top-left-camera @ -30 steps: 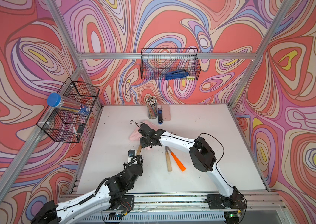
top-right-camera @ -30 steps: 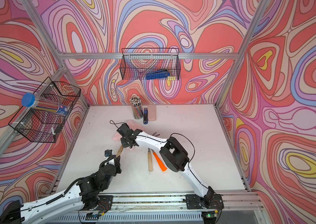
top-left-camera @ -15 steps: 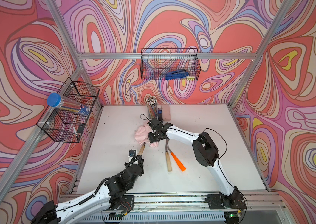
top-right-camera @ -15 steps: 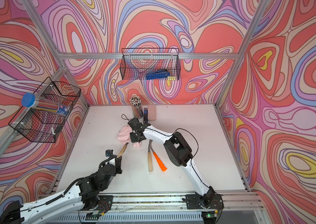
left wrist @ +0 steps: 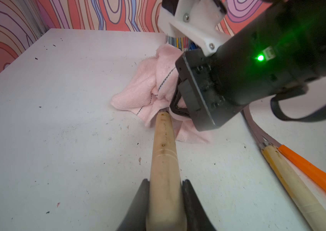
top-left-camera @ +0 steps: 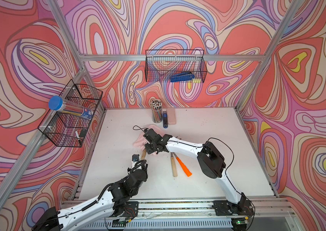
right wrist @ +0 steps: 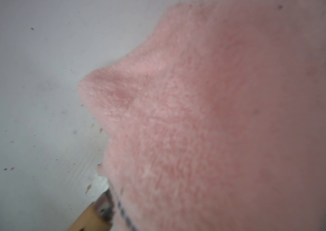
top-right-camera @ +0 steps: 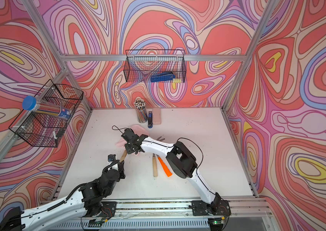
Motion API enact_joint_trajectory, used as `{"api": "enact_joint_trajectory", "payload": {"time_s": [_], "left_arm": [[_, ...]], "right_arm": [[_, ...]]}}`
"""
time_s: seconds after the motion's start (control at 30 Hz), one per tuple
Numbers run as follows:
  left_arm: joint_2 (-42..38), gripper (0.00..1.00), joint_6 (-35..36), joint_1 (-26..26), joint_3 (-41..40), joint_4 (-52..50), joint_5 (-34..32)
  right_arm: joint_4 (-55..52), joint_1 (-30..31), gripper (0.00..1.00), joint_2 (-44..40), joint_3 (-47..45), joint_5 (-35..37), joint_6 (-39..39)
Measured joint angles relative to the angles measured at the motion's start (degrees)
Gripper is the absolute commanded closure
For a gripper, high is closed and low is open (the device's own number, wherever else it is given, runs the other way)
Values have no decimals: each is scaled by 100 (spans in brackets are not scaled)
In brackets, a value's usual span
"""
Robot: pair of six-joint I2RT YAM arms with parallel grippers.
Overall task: Wipe small sickles with rags
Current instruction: Wipe the small sickle.
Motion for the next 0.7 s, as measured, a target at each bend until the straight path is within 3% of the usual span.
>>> {"api": "enact_joint_trajectory", "payload": {"time_s": [0.33,0.7], "left_arm": [[-4,100,0,0,0,17,98],[-52,100,2,-4,0,17,149]], "right_arm": [[413,-66,100,-431,-396,31,13],[-4,-1425,100,317,177,179,39]]}}
